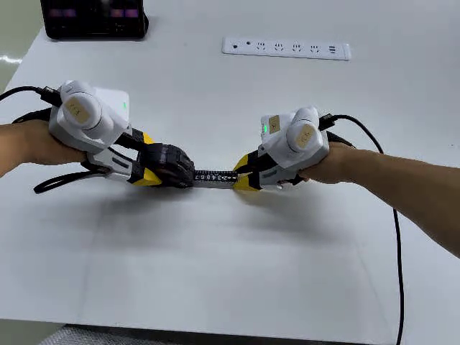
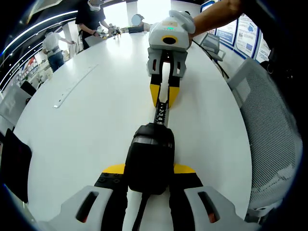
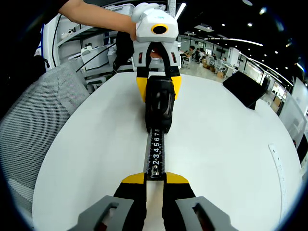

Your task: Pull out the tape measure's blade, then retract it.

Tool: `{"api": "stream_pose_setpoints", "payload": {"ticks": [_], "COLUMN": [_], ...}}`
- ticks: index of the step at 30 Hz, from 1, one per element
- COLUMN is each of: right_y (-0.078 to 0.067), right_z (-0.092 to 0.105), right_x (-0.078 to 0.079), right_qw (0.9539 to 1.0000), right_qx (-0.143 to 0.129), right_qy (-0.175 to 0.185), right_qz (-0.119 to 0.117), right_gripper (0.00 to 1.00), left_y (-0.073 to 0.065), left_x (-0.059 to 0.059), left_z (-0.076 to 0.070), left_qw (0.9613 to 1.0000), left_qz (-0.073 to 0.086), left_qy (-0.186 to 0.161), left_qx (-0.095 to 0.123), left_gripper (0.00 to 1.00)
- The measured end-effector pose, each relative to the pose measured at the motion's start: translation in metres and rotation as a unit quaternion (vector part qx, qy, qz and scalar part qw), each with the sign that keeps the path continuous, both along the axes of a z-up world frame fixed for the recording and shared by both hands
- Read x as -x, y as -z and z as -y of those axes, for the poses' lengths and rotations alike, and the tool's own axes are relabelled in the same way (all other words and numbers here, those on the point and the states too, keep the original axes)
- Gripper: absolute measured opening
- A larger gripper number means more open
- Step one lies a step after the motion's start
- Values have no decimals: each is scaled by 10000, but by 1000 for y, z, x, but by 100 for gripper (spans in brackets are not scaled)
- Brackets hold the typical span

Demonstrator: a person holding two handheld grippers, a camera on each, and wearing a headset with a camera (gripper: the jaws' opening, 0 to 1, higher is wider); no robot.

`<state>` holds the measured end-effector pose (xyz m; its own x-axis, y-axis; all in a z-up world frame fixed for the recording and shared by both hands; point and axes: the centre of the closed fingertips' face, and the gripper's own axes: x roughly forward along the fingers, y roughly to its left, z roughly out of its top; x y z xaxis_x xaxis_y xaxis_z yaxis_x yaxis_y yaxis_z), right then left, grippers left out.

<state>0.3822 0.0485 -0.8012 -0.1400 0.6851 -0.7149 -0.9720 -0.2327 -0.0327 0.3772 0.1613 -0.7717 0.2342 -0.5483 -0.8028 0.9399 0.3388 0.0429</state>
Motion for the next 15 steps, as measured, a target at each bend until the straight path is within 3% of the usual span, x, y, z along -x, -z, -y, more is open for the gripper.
{"api": "stream_pose_setpoints", "payload": {"ticks": [15], "right_y": [1], "right_z": [25], "right_x": [-6], "right_qw": [9999], "right_qx": [43], "right_qy": [122], "right_qz": [3], "right_gripper": [8], "left_y": [0], "left_x": [0], "left_z": [0], "left_qw": [10000], "left_qz": [-3], "left_qy": [-27], "left_qx": [-21], "left_gripper": [27]}}
